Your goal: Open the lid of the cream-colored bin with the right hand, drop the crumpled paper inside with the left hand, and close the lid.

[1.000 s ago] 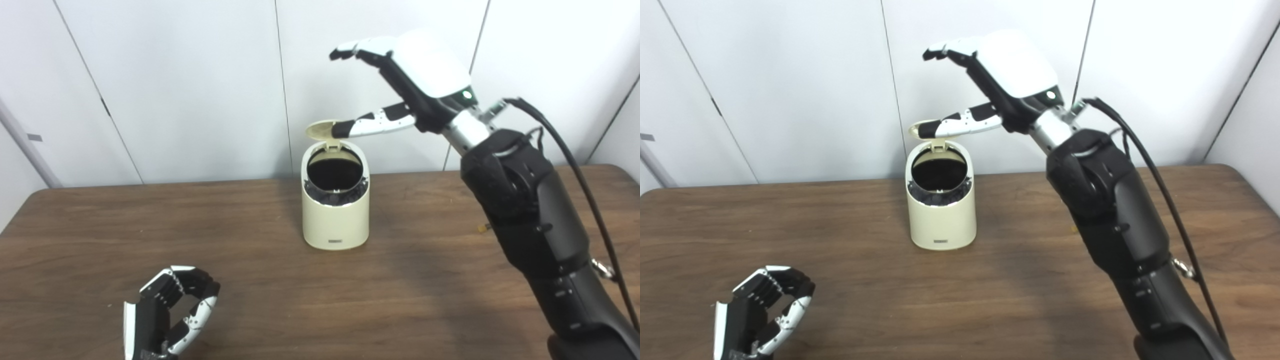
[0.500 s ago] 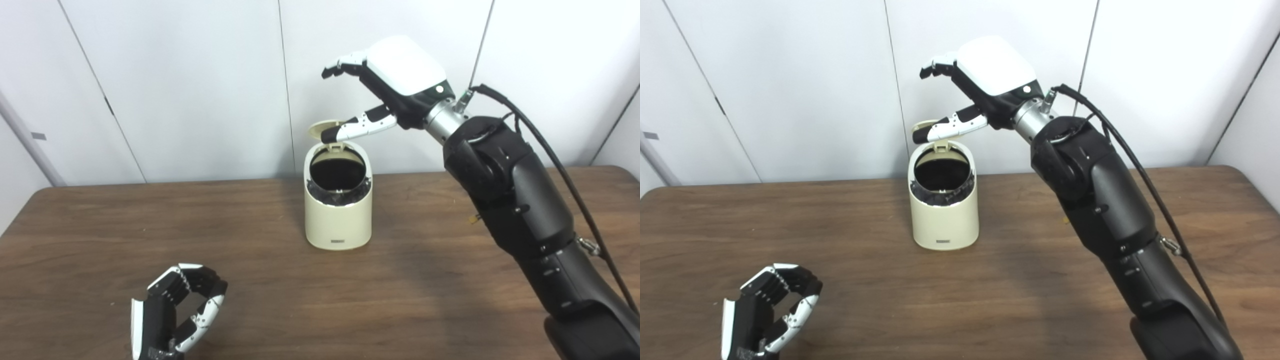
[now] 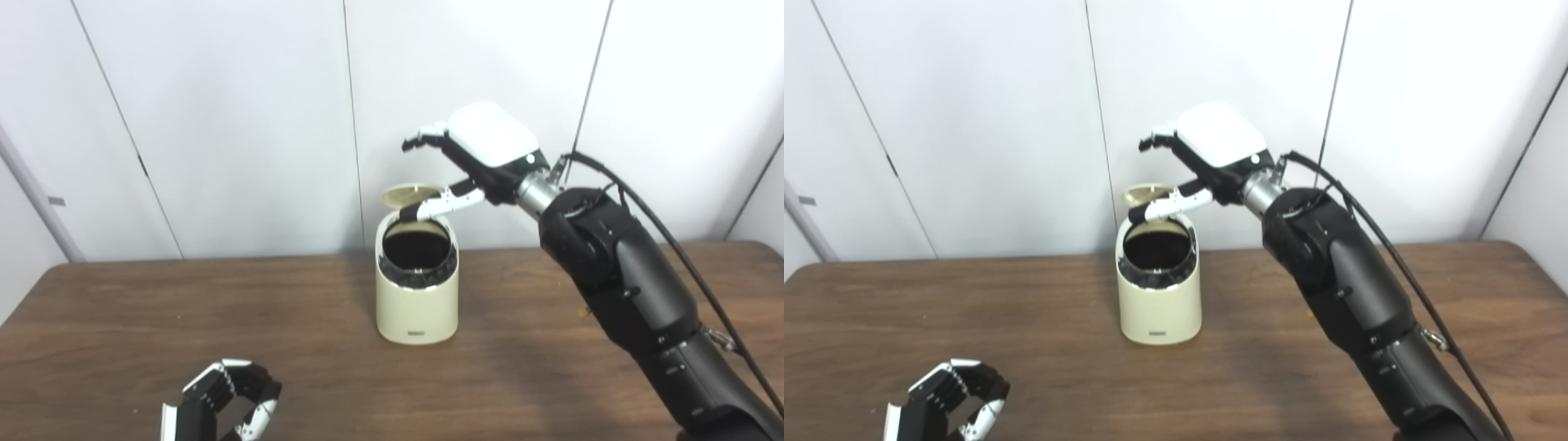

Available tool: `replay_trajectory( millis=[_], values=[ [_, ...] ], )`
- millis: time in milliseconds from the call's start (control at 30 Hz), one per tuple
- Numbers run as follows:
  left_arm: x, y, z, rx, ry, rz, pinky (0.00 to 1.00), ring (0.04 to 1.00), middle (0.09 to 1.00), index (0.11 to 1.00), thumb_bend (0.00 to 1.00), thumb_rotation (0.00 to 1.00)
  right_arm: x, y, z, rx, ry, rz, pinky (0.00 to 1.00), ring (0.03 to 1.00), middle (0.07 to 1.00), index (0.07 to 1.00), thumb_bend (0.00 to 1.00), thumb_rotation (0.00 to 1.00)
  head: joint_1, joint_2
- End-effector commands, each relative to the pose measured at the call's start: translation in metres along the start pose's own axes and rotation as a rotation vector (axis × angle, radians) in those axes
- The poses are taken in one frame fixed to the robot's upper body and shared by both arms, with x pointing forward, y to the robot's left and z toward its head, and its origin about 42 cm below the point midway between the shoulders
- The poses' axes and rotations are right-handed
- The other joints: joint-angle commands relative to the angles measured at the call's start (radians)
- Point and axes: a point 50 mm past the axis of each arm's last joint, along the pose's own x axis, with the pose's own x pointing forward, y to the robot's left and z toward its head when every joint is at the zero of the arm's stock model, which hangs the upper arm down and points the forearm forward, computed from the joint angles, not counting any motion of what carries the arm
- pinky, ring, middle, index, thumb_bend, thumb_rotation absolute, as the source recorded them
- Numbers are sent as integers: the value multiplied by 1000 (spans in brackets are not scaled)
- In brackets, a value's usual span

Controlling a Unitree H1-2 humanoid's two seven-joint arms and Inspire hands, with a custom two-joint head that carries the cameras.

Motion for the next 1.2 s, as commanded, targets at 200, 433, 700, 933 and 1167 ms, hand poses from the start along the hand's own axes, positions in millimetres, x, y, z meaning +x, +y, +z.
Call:
replay_trajectory(
  millis=[200,433,700,933,1167],
  values=[
    [-6,-8,-3,-8,5,0,382,454,490,484,477,49,6,-29,0,-47,-8,-40,636,749,766,747,916,951,3,-2],
    [-5,-9,-3,-11,6,0,385,454,490,484,478,51,-2,-22,2,-37,-2,8,677,780,791,769,880,899,2,1],
    [-5,-8,-2,-11,13,0,388,456,493,484,477,50,-13,-13,2,-30,-7,9,634,748,774,759,891,921,1,6],
    [-5,-7,-2,-13,13,2,389,455,492,484,478,53,-21,-7,0,-48,-23,10,646,734,759,741,867,919,0,9],
    [-5,-8,0,-16,8,6,386,455,492,484,478,52,-26,-4,0,-50,-20,36,661,737,758,740,861,922,4,22]
  ],
)
